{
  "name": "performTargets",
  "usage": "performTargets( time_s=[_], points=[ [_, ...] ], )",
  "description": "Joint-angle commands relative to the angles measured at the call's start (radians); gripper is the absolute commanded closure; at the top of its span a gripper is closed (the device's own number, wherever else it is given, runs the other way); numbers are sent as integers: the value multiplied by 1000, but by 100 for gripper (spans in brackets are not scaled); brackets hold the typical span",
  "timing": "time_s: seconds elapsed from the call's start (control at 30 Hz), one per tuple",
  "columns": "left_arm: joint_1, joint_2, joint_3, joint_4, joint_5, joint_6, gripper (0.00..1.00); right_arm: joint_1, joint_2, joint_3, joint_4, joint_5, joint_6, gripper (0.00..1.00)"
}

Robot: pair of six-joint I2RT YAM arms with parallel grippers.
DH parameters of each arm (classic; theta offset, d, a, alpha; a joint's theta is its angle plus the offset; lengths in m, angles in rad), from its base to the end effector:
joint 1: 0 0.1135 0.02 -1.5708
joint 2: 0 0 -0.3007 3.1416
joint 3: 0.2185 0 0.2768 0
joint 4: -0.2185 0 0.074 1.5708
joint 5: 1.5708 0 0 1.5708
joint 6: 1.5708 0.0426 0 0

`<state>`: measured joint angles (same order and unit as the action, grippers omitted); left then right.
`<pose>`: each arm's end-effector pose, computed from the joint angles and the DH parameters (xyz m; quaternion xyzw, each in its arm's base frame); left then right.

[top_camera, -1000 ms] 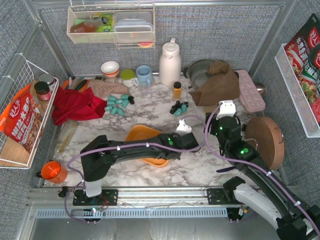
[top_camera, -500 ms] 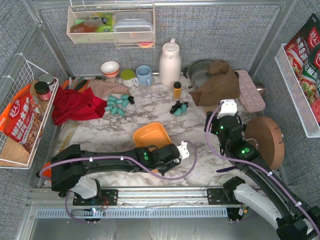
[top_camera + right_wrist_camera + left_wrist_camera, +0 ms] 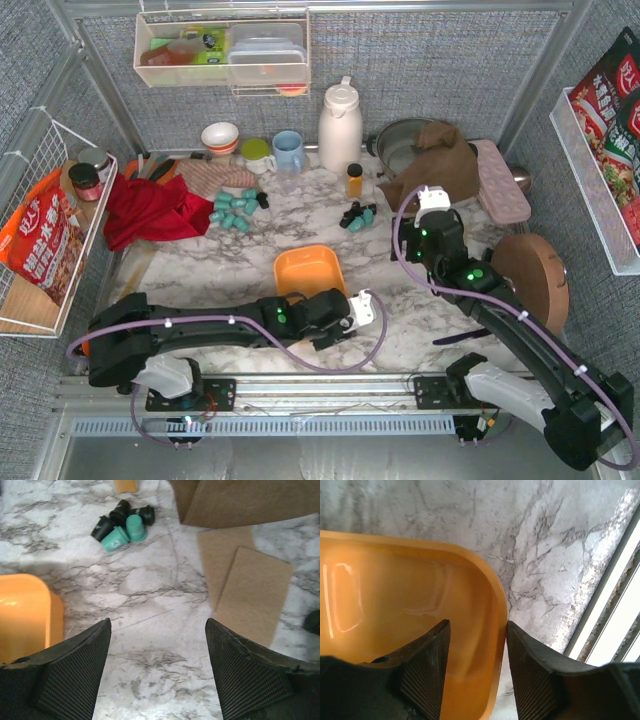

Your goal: Mix the coffee capsules in the storage basket

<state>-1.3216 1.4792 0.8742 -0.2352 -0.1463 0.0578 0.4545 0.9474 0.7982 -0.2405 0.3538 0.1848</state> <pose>0.0865 -0.3148 0.2221 0.5726 0.7352 -0.1554 0.3278 0.2095 0.0860 0.3335 -0.0128 0.8234 0.0335 0.5663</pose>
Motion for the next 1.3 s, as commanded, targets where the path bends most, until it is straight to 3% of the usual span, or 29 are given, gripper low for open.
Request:
performTargets(
  time_s=[0.0,0.17,0.3,0.43,0.73,0.9,1.27],
  points=[
    [1,-73,-10,71,-70,16,43,13,48,25,-33,-93,56,20],
    [3,-217,-101,166,-238,-43,32,47,103,12,-3,-132,105,21],
    [11,-300,-182,216,-251,-93,28,67,175,21,38,-188,125,24],
    [35,-344,-213,220,-367,-195,23,91,264,36,95,-294,115,30],
    [205,-453,-241,177,-609,-480,9,186,461,68,222,-368,87,42],
    [309,-514,-214,118,-617,-580,5,238,551,88,235,-300,72,45],
    [349,-477,-167,85,-637,-603,5,260,598,96,224,-193,140,77]
  ],
)
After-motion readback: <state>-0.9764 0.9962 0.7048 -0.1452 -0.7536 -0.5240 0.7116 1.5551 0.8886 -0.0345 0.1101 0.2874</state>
